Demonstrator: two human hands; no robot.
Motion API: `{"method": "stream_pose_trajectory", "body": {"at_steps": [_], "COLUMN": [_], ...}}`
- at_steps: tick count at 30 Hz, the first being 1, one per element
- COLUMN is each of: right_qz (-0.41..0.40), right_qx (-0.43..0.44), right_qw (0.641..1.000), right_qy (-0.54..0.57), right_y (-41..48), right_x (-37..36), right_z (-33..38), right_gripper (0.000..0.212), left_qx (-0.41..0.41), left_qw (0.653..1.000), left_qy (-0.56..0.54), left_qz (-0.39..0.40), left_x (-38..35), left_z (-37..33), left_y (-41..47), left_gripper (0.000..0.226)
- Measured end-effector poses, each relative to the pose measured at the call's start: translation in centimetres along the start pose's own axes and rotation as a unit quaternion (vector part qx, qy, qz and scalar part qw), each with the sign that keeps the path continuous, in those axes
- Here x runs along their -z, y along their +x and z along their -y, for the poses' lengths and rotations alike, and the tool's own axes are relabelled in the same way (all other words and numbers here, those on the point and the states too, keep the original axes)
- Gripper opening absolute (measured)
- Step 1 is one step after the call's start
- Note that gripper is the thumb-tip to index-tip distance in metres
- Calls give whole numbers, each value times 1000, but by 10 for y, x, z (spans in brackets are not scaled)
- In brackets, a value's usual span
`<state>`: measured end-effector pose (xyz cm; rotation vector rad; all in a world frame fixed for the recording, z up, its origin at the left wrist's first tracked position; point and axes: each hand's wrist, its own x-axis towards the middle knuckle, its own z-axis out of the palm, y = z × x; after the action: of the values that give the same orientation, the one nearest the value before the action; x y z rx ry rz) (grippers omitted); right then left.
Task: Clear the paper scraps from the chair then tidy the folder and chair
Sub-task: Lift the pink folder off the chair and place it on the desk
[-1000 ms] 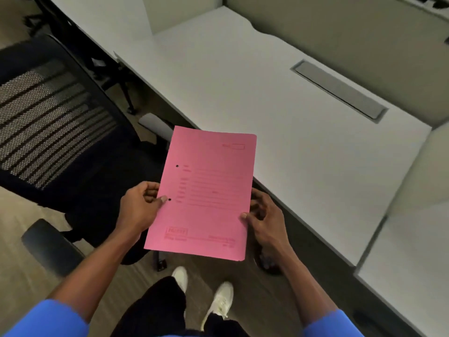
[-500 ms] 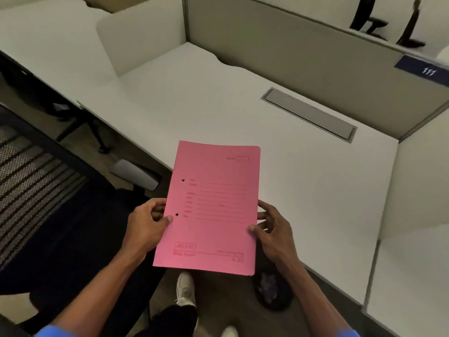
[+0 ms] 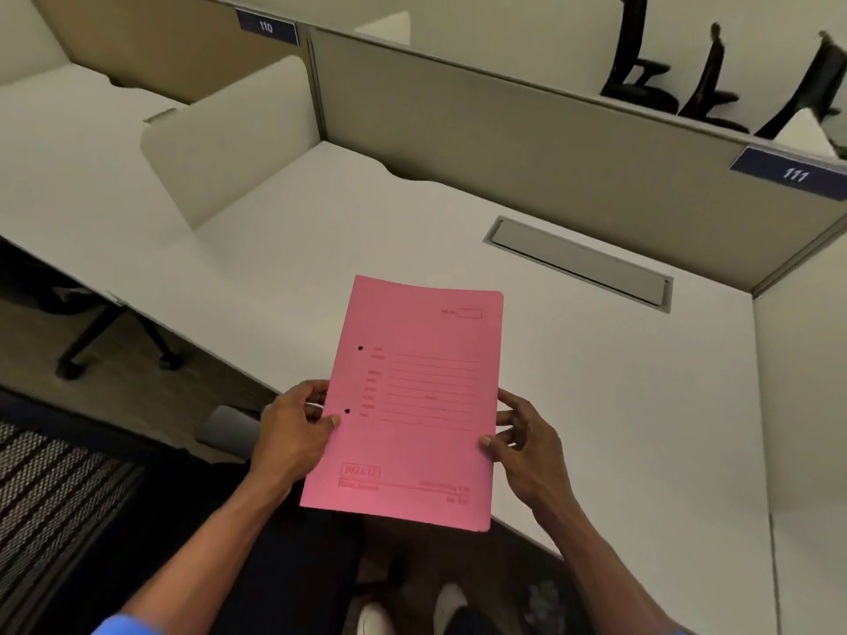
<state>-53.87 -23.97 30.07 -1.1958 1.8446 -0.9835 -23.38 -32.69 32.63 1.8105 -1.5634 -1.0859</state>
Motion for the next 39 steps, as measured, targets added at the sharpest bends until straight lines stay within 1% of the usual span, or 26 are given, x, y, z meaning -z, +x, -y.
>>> {"method": "stream_pose_trajectory", "body": {"at_steps": [9,14,19,22,26,29,32,39], "right_qz": [-1,6,20,32,55,59,55,51], "right_qx": [-10,-16,-20,-16,2,16,5,-11], "right_qw": [999,998,998,998,998,998,998,997], "right_qy": [37,57,53,42,21,18,32,55], "right_y": [103,180,271,326,390,435,475,532], "right_x": [3,11,25,34,41,39,33,4], "right_z": [-2,-12,-21,-27,-32,-35,-39,-47], "right_gripper": [66,68,70,76,89,93,93,90], "left_qx": [-18,-12,-2,-4,-7,-14,-15,-17], "left_qw": [998,996,994,994,993,991,989,980], "left_qy": [58,85,102,105,115,125,135,189], "left_qz": [-4,-23,-30,-32,-37,-43,-50,-55], "left_x": [-30,-59,-93,-115,-139,-155,-172,-190], "left_z": [-32,-58,-83,-99,-119,-130,-137,-141], "left_y": [106,174,249,294,355,405,450,532], "left_gripper": [49,46,44,43,42,42,43,46]}}
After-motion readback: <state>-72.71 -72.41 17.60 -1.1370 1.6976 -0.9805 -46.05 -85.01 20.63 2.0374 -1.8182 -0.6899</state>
